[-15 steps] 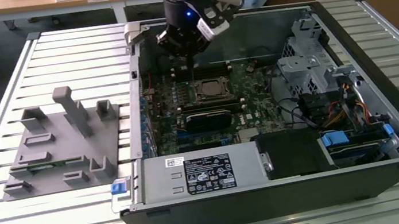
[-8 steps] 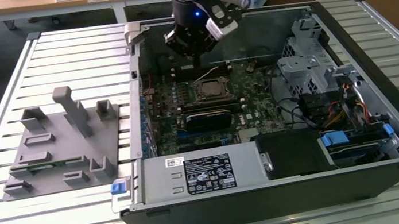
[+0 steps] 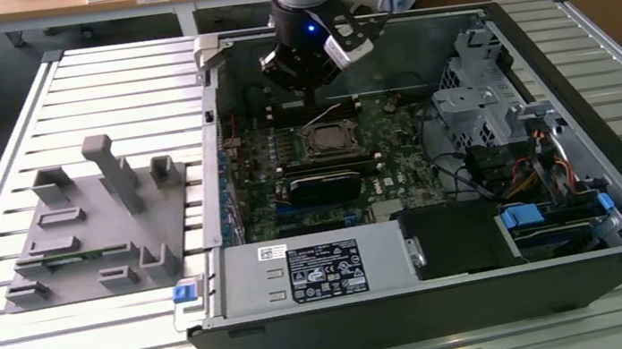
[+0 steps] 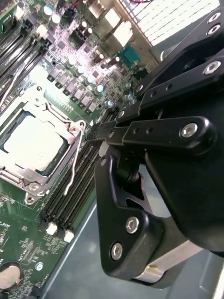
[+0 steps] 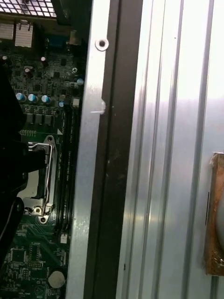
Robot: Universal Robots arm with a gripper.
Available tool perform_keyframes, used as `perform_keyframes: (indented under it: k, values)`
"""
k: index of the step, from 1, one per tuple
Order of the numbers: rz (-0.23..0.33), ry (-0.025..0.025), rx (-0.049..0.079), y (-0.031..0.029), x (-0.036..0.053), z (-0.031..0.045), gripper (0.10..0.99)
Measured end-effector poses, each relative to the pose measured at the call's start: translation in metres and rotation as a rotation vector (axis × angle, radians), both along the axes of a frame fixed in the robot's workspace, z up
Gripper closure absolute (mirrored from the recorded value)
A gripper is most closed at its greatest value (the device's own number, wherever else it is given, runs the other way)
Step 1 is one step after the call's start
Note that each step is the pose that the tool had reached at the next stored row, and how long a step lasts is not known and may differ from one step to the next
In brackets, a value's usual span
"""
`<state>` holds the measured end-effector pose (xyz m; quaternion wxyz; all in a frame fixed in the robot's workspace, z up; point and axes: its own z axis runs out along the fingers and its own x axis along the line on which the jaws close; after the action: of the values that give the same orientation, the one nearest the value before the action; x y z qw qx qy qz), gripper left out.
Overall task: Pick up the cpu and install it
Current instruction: 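Install the first cpu locking lever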
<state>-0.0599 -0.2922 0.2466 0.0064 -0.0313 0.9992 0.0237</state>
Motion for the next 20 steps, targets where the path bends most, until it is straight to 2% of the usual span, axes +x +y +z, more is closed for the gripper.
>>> perform_keyframes:
  k: [9, 20]
  values:
    - [-0.013, 0.0, 0.0, 0.0006, 0.0106, -0.0063, 0.98]
    - [-0.013, -0.0001, 0.0, 0.0079, 0.0206, -0.0148, 0.98]
